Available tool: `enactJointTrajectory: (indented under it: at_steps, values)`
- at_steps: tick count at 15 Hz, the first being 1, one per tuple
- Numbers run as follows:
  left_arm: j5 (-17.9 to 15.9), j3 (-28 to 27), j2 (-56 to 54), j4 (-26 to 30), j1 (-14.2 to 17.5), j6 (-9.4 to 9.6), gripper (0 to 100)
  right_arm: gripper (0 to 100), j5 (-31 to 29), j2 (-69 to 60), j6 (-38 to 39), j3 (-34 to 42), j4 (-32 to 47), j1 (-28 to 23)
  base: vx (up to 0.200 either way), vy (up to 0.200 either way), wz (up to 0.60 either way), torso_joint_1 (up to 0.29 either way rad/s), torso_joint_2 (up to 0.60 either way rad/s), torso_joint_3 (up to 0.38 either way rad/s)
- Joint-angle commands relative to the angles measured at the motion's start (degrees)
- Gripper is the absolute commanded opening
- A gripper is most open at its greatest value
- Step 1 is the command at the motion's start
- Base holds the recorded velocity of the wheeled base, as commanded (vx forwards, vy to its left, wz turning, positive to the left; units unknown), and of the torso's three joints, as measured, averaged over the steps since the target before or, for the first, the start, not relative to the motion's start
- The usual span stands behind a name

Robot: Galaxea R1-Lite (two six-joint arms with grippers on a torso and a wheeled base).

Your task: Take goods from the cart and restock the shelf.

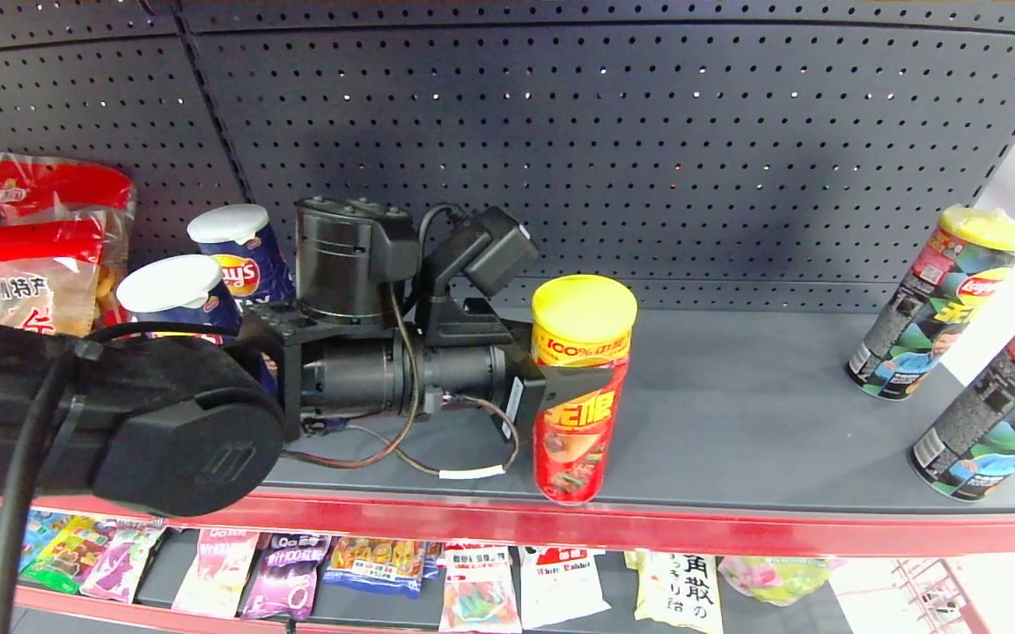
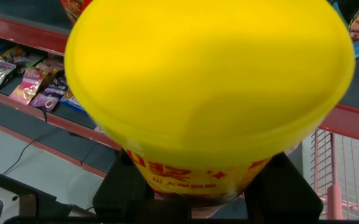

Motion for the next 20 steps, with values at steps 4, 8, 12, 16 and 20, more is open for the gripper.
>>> enactJointTrajectory:
  at_steps: [4, 8, 12, 16, 20]
  values:
    - [-0.39, -0.11, 0.37, -0.05, 0.06, 0.56, 100, 0, 0.01, 0.05, -0.01, 0.00, 0.01, 0.01, 0.000, 0.000, 0.00, 0.000, 0.00, 0.000]
    - [-0.39, 2.08, -0.33, -0.05, 0.94, 2.41, 100, 0, 0.45, 1.98, -0.10, -0.88, -0.08, 0.28, 0.000, 0.000, 0.00, 0.000, 0.00, 0.000]
    - [-1.18, 13.95, -8.50, -0.05, 7.36, 5.57, 100, 0, 5.73, 17.72, -0.80, -11.69, -0.96, 0.36, 0.000, 0.000, 0.00, 0.000, 0.00, 0.000]
    - [-0.47, 24.93, -19.05, 0.04, 8.24, 5.57, 100, 0, 11.62, 41.80, -3.53, -28.66, -4.12, 0.45, 0.000, 0.000, 0.00, 0.000, 0.00, 0.000]
    - [6.47, 33.37, -28.46, 0.74, 7.89, 5.75, 100, 0, 12.58, 58.32, -3.79, -37.80, -9.22, 8.01, 0.000, 0.000, 0.00, 0.000, 0.00, 0.000]
